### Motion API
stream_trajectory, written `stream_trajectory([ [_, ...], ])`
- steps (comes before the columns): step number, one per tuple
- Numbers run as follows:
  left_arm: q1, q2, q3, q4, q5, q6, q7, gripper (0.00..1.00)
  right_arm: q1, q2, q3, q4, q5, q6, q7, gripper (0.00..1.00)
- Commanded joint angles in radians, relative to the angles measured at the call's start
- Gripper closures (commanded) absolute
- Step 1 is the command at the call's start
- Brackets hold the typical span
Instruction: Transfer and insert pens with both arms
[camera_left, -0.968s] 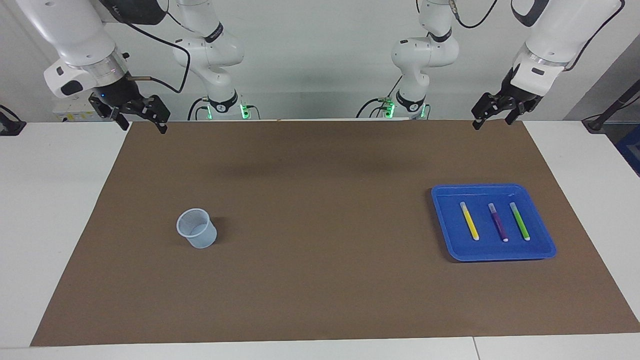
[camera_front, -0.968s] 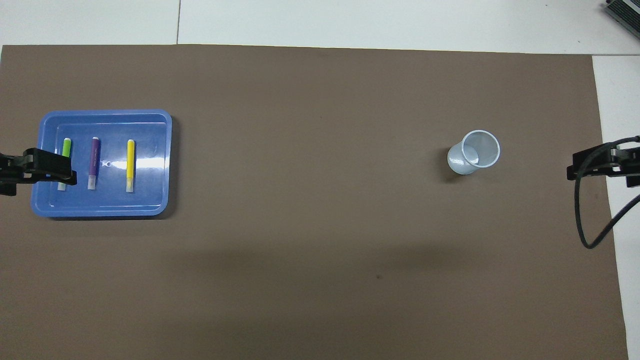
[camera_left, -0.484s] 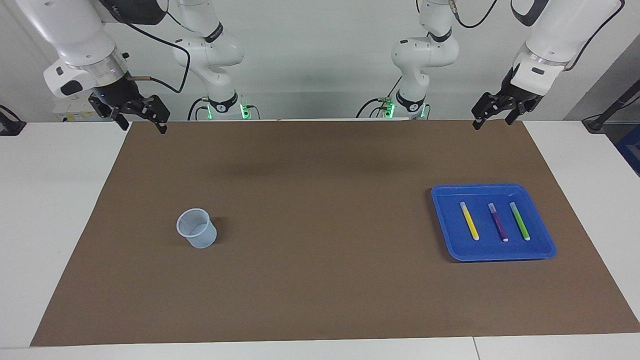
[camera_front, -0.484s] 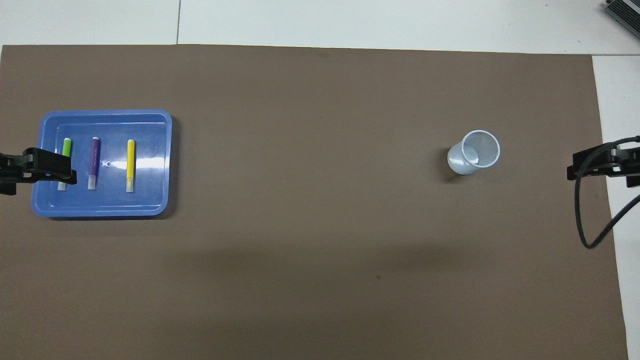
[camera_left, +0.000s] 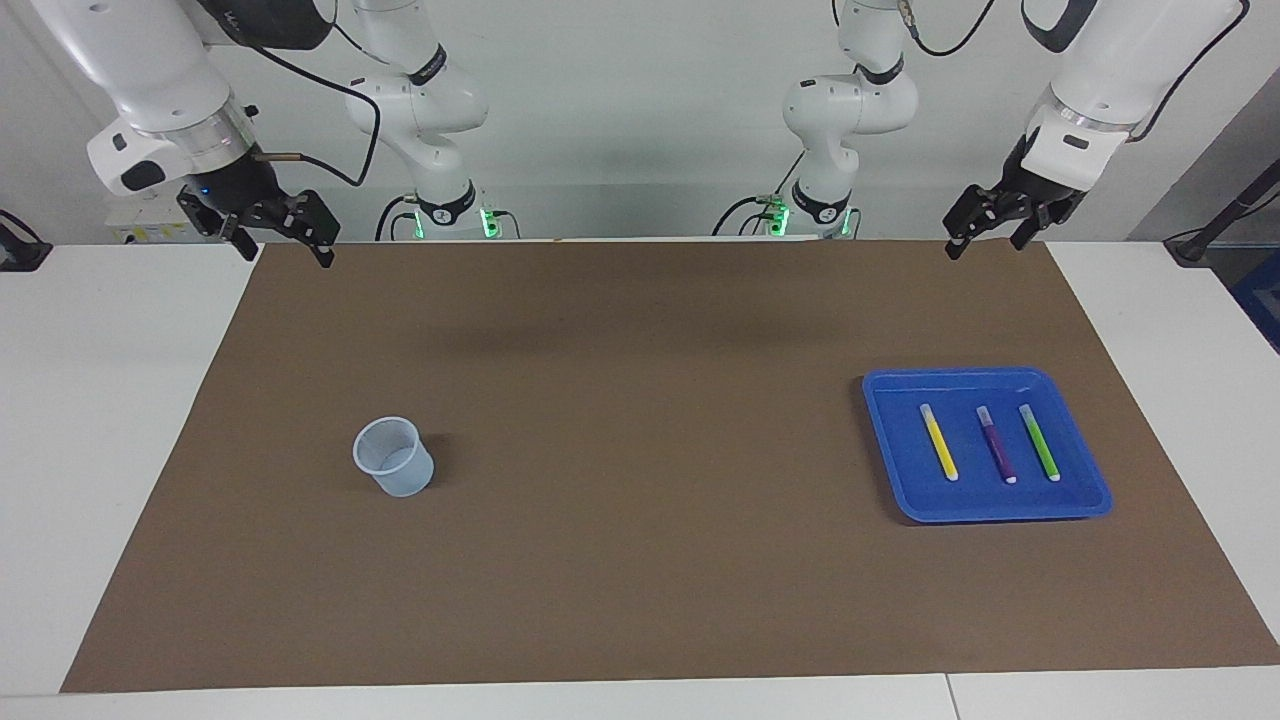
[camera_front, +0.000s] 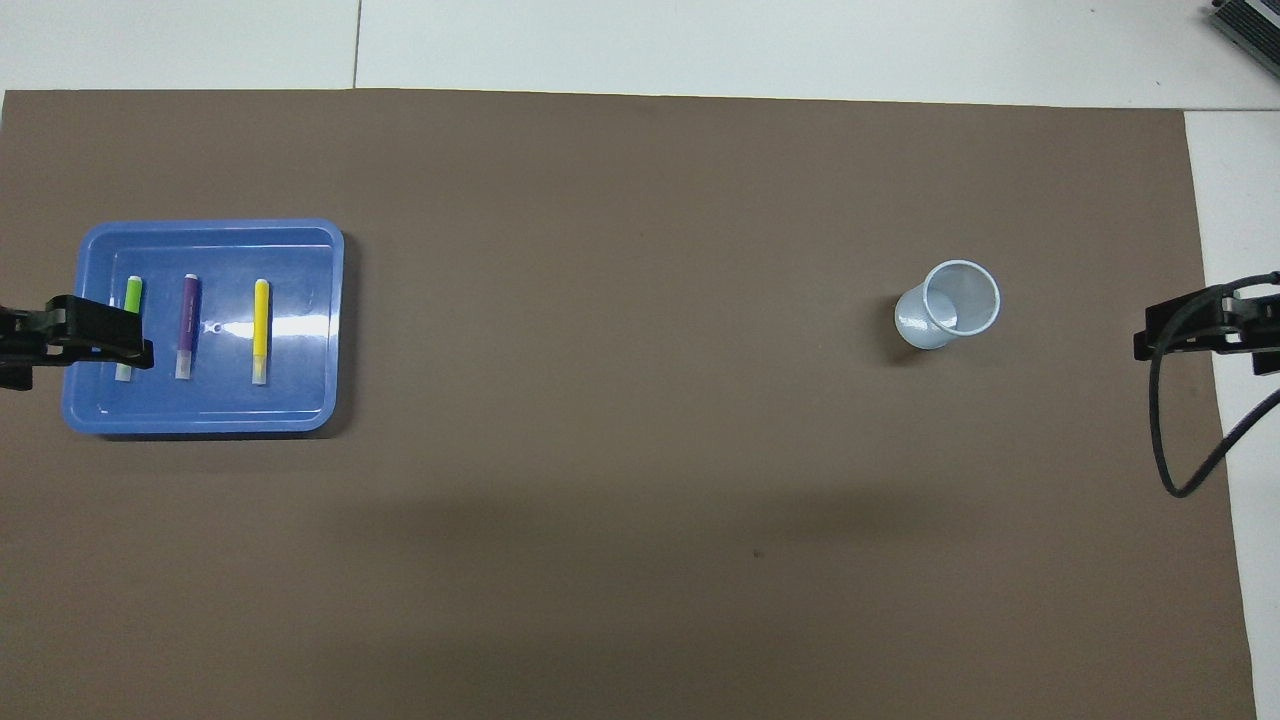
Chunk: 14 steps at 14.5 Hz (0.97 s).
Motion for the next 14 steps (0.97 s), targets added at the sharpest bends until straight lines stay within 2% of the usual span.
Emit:
stream_trajectory([
  [1, -0.006, -0.025, 0.002, -0.036, 0.008, 0.033, 0.001, 0.00, -0.007, -0.013, 0.004, -0.014, 0.022, -0.001, 0.028, 0.00],
  [10, 0.013, -0.039, 0.013, -0.054, 0.006, 0.004, -0.013, 0.00, -0.009, -0.013, 0.004, -0.014, 0.022, 0.000, 0.028, 0.00],
  [14, 0.020, -0.042, 0.011, -0.090, 0.064, 0.102, 0.002, 0.00, -0.009, -0.013, 0.004, -0.014, 0.022, -0.001, 0.026, 0.00],
])
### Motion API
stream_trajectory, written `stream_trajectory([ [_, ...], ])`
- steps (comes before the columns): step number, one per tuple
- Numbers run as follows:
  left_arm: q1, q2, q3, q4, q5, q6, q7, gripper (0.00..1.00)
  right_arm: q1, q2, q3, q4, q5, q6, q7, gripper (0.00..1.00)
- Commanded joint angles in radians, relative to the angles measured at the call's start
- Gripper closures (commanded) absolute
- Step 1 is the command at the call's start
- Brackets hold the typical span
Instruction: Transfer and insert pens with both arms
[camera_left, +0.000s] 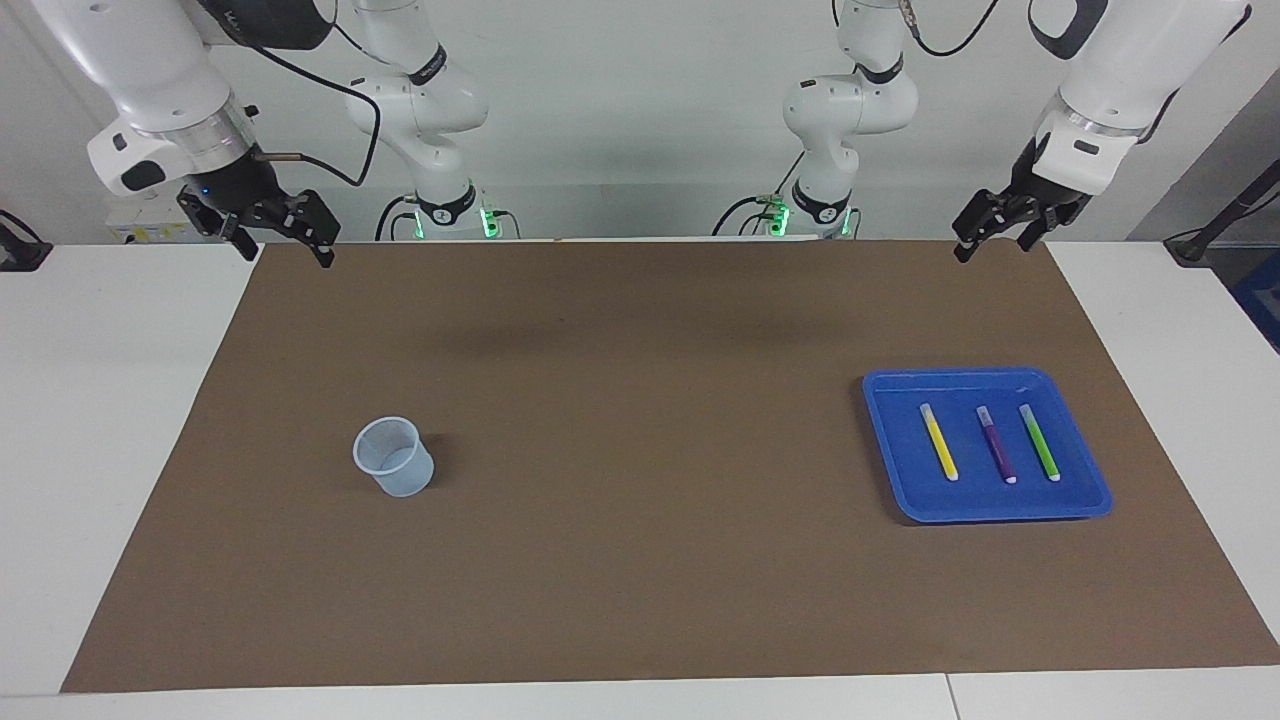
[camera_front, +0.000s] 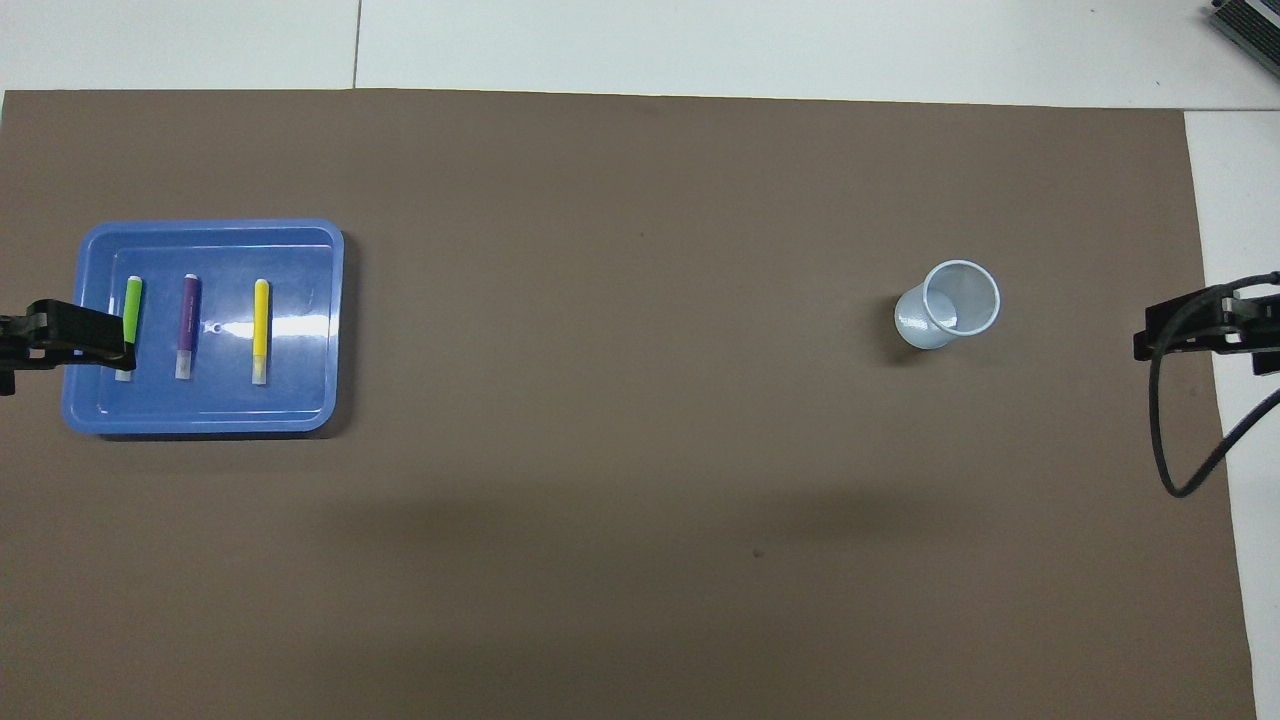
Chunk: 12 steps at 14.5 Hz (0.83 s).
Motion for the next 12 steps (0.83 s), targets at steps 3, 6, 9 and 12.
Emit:
stream_trajectory([
  [3, 0.008, 0.014, -0.005, -0.038, 0.039, 0.102, 0.008, 0.00, -0.009, -0.013, 0.004, -0.015, 0.022, -0.001, 0.026, 0.00],
  [6, 0.008, 0.074, -0.005, -0.038, 0.074, 0.169, 0.014, 0.00, -0.009, -0.013, 0.004, -0.015, 0.022, -0.001, 0.028, 0.00],
  [9, 0.029, 0.135, -0.004, -0.041, 0.076, 0.232, 0.040, 0.00, -0.007, -0.013, 0.004, -0.017, 0.022, -0.001, 0.028, 0.00],
  [12, 0.054, 0.202, -0.005, -0.043, 0.076, 0.296, 0.089, 0.00, -0.007, -0.013, 0.004, -0.017, 0.022, -0.001, 0.028, 0.00],
])
